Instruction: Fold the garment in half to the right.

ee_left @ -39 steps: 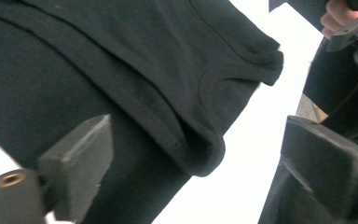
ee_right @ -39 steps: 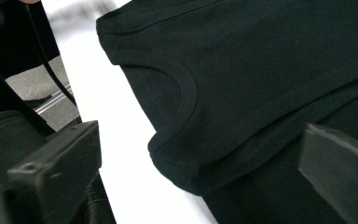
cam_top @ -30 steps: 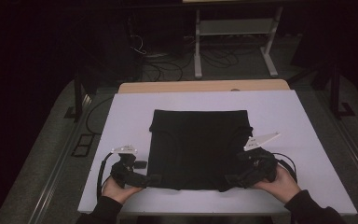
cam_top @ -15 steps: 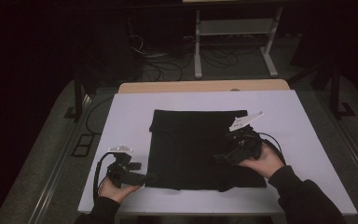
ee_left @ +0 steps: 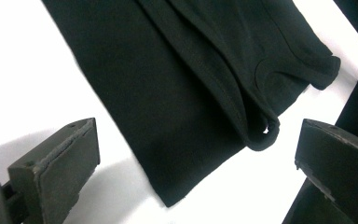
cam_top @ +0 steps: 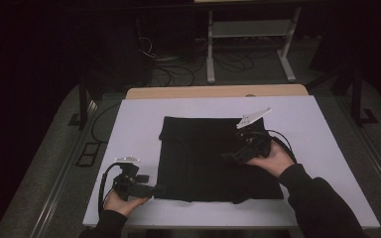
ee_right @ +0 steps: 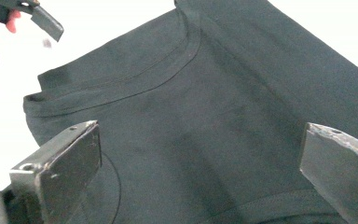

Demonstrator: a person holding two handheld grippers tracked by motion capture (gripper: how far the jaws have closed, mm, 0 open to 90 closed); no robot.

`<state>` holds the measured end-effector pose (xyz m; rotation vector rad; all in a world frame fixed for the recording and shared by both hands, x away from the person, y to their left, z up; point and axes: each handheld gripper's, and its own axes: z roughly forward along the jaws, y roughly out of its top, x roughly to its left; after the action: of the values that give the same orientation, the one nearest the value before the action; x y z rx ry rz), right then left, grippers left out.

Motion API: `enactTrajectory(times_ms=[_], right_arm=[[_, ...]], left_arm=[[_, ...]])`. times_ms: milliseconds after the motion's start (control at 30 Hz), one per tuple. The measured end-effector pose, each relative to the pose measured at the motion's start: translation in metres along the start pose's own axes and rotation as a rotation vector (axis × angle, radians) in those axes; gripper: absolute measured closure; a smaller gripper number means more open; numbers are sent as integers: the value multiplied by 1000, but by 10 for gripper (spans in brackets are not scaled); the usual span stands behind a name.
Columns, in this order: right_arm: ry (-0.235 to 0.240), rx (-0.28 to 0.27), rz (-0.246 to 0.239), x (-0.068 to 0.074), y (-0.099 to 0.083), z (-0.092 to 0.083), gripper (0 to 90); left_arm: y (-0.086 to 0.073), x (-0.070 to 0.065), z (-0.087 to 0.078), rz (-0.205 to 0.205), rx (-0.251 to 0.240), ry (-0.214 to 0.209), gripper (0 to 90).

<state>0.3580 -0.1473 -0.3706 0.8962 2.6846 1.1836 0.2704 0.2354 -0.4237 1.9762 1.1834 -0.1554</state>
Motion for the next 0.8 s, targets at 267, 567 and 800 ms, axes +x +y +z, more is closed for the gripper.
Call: enactTrajectory(times_ms=[267, 567, 800], right_arm=[[-17, -4, -8, -7, 10, 8, 0], [-34, -24, -16, -14, 19, 15, 0], [-52, -14, -15, -17, 25, 25, 0]], left_arm=[[-2, -1, 4, -10, 37, -11, 0], [-6, -2, 5, -32, 57, -25, 43], [-7, -2, 9, -58, 88, -27, 62]])
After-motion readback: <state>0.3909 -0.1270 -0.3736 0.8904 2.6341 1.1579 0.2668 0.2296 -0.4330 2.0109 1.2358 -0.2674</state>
